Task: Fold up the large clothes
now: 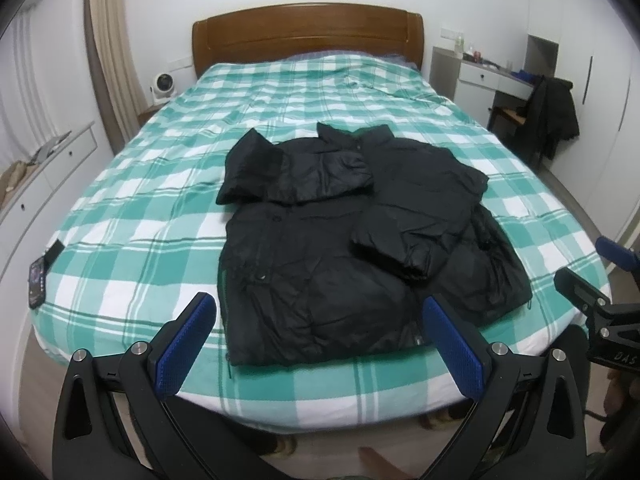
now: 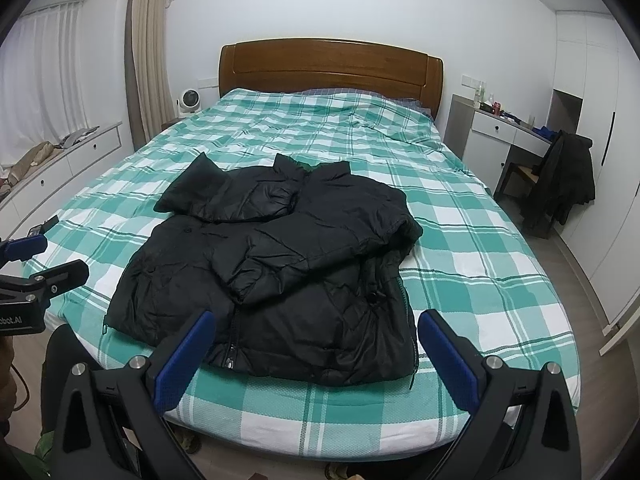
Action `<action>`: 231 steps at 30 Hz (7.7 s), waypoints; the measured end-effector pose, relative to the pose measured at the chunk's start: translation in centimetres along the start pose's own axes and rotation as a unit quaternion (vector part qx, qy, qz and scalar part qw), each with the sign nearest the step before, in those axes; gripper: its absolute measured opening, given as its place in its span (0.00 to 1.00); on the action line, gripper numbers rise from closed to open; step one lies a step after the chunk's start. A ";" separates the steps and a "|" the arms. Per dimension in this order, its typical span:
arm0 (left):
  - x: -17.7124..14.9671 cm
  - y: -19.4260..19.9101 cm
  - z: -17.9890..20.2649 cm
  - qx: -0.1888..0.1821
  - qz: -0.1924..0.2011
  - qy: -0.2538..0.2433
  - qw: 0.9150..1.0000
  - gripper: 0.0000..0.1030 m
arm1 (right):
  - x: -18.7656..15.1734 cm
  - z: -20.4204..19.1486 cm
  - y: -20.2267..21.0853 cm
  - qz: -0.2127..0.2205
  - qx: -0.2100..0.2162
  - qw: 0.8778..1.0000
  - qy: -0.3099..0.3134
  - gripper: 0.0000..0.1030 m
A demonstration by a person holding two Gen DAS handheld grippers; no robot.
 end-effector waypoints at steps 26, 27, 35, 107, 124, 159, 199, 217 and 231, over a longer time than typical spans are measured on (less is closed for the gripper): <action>-0.1 -0.2 -0.1 0.004 -0.003 0.001 1.000 1.00 | 0.1 -0.7 0.3 0.003 0.007 1.000 0.009 1.00; 0.0 -0.3 -0.1 0.004 -0.002 0.001 1.000 1.00 | 0.1 -0.7 0.4 0.003 0.007 1.000 0.010 1.00; -0.2 -0.1 -0.2 0.002 -0.006 0.002 1.000 1.00 | 0.0 -0.8 0.5 0.000 0.007 1.000 0.012 1.00; -0.9 0.0 -0.7 -0.002 -0.006 0.018 1.000 1.00 | 0.1 -2.6 0.5 0.012 0.023 0.998 0.053 1.00; -1.3 0.2 -2.2 0.001 -0.002 0.037 0.999 1.00 | 2.0 -10.0 -11.2 0.035 0.061 0.948 0.311 0.99; -1.3 -1.6 -2.2 0.016 -0.031 0.032 0.999 1.00 | 4.9 46.4 -10.2 -0.003 -0.159 0.945 -0.286 0.14; 19.8 -20.4 -6.1 -0.020 -0.039 0.024 0.999 0.21 | -7.8 11.1 -11.3 -0.040 0.015 0.997 -0.070 0.75; -5.9 -13.2 -42.3 0.097 -0.086 0.398 0.908 0.52 | -4.8 7.6 -10.2 -0.037 0.067 0.995 -0.069 0.75; -7.6 -13.7 -18.9 -0.170 -0.127 0.197 0.957 0.89 | -9.1 12.4 -16.7 -0.132 0.174 0.975 -0.026 0.76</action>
Point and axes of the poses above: each gripper's, at about its wrist camera, not at the fingertips, and y roughly against the way its jaws point, z to its right, x to its top, the point moved 8 cm from there along -y, roughly the way its jaws point, and after that the axes turned 9 degrees about -z, right-handed, at the moved point
